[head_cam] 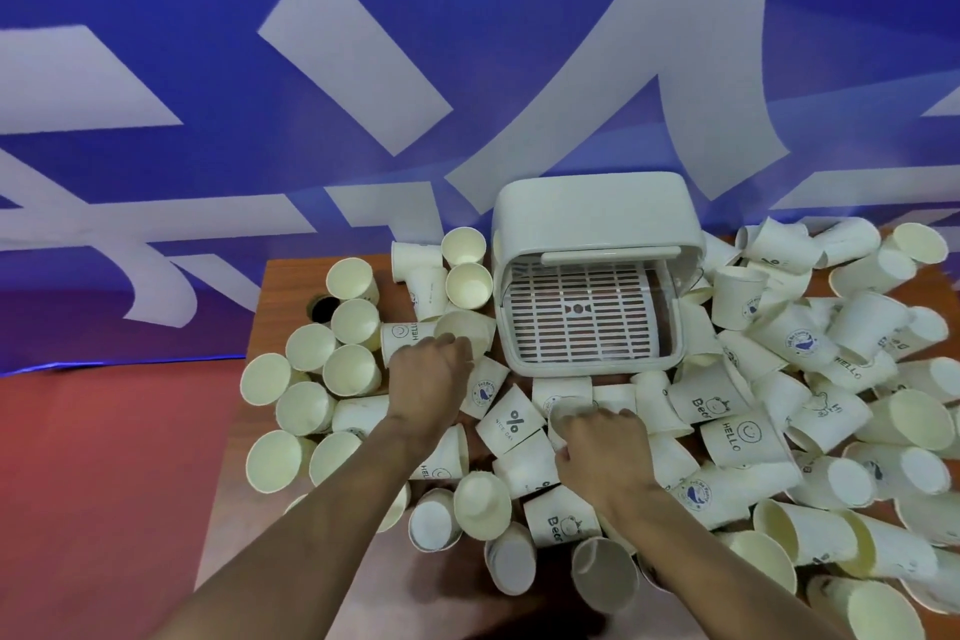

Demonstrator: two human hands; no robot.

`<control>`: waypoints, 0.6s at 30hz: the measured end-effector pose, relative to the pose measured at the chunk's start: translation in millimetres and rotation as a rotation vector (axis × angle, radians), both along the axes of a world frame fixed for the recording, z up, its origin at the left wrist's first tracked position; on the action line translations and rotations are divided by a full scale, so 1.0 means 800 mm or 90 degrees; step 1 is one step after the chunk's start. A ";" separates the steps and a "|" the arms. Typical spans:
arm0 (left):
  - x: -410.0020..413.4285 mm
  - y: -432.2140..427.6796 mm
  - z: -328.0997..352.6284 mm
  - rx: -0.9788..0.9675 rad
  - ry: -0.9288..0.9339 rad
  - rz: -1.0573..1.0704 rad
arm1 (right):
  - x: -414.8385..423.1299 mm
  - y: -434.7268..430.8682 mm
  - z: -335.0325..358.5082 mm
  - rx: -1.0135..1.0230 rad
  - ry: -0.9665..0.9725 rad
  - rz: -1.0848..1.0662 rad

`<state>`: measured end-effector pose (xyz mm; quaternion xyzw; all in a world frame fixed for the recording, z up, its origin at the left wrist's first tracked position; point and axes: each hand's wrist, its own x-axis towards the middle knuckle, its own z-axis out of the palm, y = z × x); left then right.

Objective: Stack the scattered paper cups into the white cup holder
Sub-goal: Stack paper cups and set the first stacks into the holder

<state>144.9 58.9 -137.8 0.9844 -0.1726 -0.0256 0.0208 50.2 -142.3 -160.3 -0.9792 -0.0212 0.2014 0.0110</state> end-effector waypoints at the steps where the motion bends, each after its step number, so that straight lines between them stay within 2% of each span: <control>1: 0.000 -0.002 0.002 -0.009 -0.001 -0.006 | 0.001 0.000 0.002 0.000 -0.005 0.001; 11: -0.011 -0.026 0.016 -0.101 -0.012 -0.052 | 0.015 -0.007 0.030 0.026 -0.090 -0.009; 18: -0.001 -0.068 0.018 -0.179 -0.036 -0.099 | 0.018 -0.053 0.048 0.028 -0.145 -0.081</control>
